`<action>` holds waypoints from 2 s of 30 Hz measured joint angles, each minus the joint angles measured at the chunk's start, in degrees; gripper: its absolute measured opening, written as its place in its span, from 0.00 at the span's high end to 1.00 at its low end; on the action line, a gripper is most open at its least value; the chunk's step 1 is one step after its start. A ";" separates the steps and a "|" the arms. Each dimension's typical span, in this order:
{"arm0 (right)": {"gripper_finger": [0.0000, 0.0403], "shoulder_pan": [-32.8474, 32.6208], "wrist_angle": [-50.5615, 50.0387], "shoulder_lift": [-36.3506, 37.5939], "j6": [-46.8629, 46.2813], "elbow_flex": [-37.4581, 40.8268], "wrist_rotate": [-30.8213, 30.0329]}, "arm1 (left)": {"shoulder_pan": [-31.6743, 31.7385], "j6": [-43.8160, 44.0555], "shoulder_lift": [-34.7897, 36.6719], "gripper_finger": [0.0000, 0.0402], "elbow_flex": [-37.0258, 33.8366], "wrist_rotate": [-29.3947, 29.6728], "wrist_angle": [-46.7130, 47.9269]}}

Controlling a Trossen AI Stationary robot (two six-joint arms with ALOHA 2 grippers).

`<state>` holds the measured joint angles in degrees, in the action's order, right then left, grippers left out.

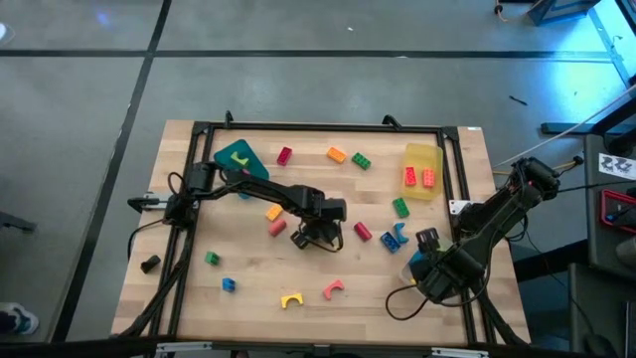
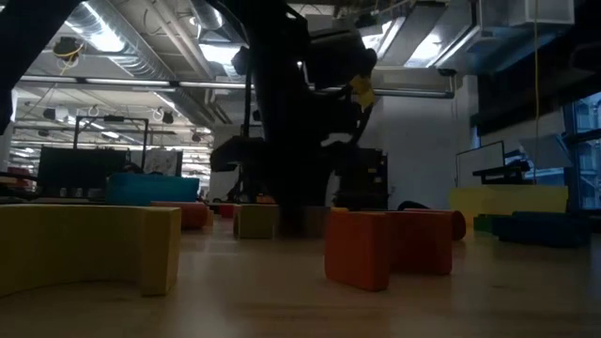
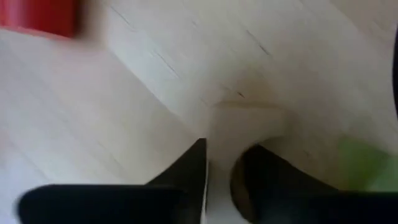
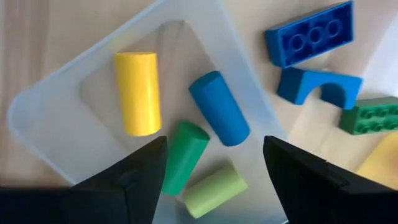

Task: Sort blocks by size
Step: Put the brown arch block into the blue bin, then put the blue arch block into the blue bin

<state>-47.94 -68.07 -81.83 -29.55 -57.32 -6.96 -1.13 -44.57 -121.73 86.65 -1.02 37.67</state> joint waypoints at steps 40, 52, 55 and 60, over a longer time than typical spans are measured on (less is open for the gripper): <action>0.34 28.96 1.22 -0.01 1.23 -7.15 -5.52 | 29.67 53.77 13.46 0.85 0.17 24.23 49.71; 0.34 29.59 1.09 -3.36 -4.18 -7.13 -3.50 | 31.67 57.90 13.44 0.74 -9.62 23.49 47.88; 0.34 29.59 0.87 -5.00 -6.85 -7.13 -3.50 | 31.67 58.56 13.44 0.70 -10.58 23.54 47.39; 0.34 29.64 -0.60 -7.34 -10.60 -7.10 -2.61 | 31.50 60.51 13.44 0.69 -10.68 23.65 46.73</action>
<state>-18.30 -68.67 -89.17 -40.15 -64.42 -9.57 30.37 15.93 -108.29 75.96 22.63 84.40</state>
